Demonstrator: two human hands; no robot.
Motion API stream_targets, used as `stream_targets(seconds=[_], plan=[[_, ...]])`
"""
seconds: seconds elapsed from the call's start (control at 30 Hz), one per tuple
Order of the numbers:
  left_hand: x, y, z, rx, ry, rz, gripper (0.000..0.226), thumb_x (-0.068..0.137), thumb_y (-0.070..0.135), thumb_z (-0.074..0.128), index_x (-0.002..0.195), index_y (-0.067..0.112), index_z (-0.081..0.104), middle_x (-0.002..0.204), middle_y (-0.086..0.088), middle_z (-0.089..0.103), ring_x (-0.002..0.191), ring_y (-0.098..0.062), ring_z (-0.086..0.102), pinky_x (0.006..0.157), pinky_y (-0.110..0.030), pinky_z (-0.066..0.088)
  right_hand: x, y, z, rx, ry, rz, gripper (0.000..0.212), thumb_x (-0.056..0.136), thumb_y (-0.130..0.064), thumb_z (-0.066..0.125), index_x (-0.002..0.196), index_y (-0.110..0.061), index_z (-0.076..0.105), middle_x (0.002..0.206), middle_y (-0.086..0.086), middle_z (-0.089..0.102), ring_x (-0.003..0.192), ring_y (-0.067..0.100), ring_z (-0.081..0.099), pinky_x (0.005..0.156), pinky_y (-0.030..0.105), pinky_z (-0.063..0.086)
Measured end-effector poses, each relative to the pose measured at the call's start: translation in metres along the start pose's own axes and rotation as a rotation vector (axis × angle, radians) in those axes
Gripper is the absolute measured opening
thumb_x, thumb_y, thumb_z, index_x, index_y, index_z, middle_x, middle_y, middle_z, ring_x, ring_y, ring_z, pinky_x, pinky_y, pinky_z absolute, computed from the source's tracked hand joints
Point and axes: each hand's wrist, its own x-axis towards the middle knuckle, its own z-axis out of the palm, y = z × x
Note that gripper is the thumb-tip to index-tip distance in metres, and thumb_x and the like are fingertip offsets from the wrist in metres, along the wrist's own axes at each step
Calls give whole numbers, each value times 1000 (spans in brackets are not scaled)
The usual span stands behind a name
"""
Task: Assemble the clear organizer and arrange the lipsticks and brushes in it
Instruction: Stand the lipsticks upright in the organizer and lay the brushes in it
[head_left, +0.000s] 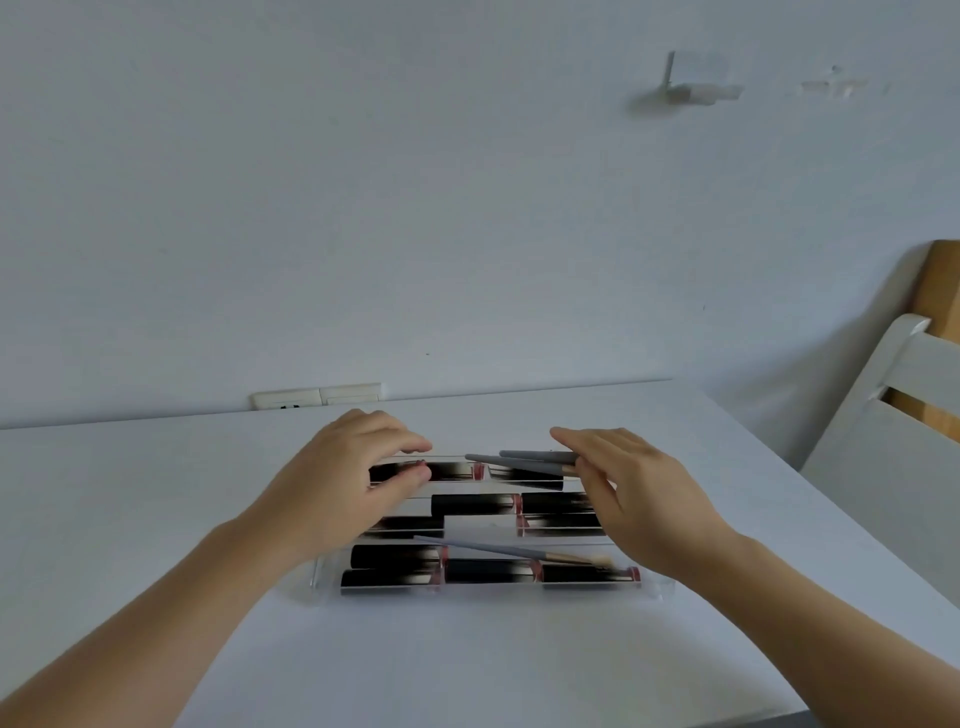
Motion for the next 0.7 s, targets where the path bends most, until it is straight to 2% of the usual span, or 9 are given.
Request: stream_targets(seconds=[0.07,0.17,0.33,0.4,0.53,0.6,0.7], plan=[[2,-3,-1,-15,-58,-18,29,92,49,64,118,36,71,106,34,58,111,6,49,95,-23,42,2,-1,-1,16,3,15,36,100,-9,52,133,-20,63,117,-9,70,111,12,60,84,28,51],[6,-4,-3,-14,-110,-16,31,89,52,67,116,37,72,103,33,56,109,5,48,94,-25,43,8,-2,-4,16,-31,30,33,100,-15,51,129,-24,64,116,-13,69,109,7,57,83,19,41],[8,-6,-8,-65,-110,-53,16,87,47,74,101,42,74,101,27,59,107,2,50,90,-22,42,31,-14,-13,-5,-121,-49,29,99,-30,54,126,-31,64,120,-20,65,109,1,53,87,21,42],[8,-6,-10,-160,-57,-79,10,86,42,76,95,43,74,102,25,63,101,-2,56,85,-17,43,46,-24,-14,17,-207,-99,28,98,-37,55,125,-36,63,121,-25,62,112,-2,51,93,23,44],[4,-14,-19,-369,92,-182,19,85,28,79,94,44,72,93,19,72,84,-8,66,73,-10,46,80,-48,-6,19,-476,-171,35,94,-51,55,128,-44,57,123,-29,57,112,-4,53,96,23,44],[-2,-21,-22,-414,136,-214,23,87,24,79,95,45,72,94,20,73,84,-7,67,73,-9,47,93,-57,-2,-24,-598,-196,37,93,-49,57,130,-43,55,121,-25,59,108,-1,55,95,25,46],[-11,-32,-25,-443,193,-233,23,89,22,78,95,44,71,95,19,74,86,-5,68,78,-12,50,107,-62,1,-79,-695,-203,41,93,-44,60,133,-42,54,113,-25,62,102,-3,56,90,23,45]])
